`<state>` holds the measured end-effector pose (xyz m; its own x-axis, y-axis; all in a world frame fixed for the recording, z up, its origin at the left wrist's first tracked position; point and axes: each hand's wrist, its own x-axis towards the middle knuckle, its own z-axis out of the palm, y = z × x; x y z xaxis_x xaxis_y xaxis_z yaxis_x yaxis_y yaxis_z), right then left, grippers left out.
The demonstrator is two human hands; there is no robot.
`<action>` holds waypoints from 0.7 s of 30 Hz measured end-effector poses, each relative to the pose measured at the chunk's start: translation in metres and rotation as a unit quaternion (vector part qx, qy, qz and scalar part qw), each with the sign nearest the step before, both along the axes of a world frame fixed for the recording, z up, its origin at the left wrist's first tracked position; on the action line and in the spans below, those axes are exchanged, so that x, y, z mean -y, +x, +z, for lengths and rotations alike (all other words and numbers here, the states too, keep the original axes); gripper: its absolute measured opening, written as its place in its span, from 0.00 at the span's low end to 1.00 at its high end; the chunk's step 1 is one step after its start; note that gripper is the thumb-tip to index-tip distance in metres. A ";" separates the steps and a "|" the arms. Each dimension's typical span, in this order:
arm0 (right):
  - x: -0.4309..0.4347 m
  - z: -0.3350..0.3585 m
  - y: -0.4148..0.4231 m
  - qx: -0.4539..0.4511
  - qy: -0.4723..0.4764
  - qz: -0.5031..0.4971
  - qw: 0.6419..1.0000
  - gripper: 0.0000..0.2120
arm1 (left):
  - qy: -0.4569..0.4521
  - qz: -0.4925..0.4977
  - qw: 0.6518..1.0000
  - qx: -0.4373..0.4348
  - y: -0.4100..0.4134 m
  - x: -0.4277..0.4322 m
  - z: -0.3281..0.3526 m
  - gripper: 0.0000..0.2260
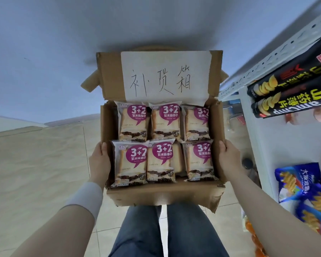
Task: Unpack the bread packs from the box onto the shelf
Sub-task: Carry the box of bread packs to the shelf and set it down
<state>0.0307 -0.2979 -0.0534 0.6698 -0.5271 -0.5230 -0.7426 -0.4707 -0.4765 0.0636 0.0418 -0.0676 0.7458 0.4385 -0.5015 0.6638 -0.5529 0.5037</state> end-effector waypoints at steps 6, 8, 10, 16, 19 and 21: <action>-0.033 0.054 -0.081 0.011 -0.054 -0.064 0.996 0.16 | -0.008 -0.138 0.990 0.032 -0.025 -0.025 0.040 0.16; -0.050 0.069 -0.115 0.021 -0.067 -0.098 0.993 0.16 | -0.008 -0.195 0.980 0.043 -0.032 -0.036 0.054 0.16; -0.066 0.084 -0.153 0.016 -0.071 -0.136 0.988 0.16 | 0.001 -0.248 0.967 0.057 -0.039 -0.041 0.071 0.16; -0.106 0.120 -0.276 0.009 -0.052 -0.281 0.958 0.15 | 0.010 -0.399 0.915 0.061 -0.075 -0.021 0.126 0.15; -0.122 0.125 -0.347 0.025 -0.042 -0.360 0.932 0.12 | -0.005 -0.463 0.885 0.053 -0.101 0.003 0.135 0.19; -0.132 0.127 -0.397 0.026 -0.042 -0.416 0.908 0.12 | -0.007 -0.508 0.859 0.064 -0.127 0.024 0.137 0.19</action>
<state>-0.3667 -0.1664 0.0732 0.0439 -0.8984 -0.4370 -0.8357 0.2067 -0.5088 -0.0636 0.0177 0.0699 0.7899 -0.4756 -0.3870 -0.2182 -0.8079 0.5475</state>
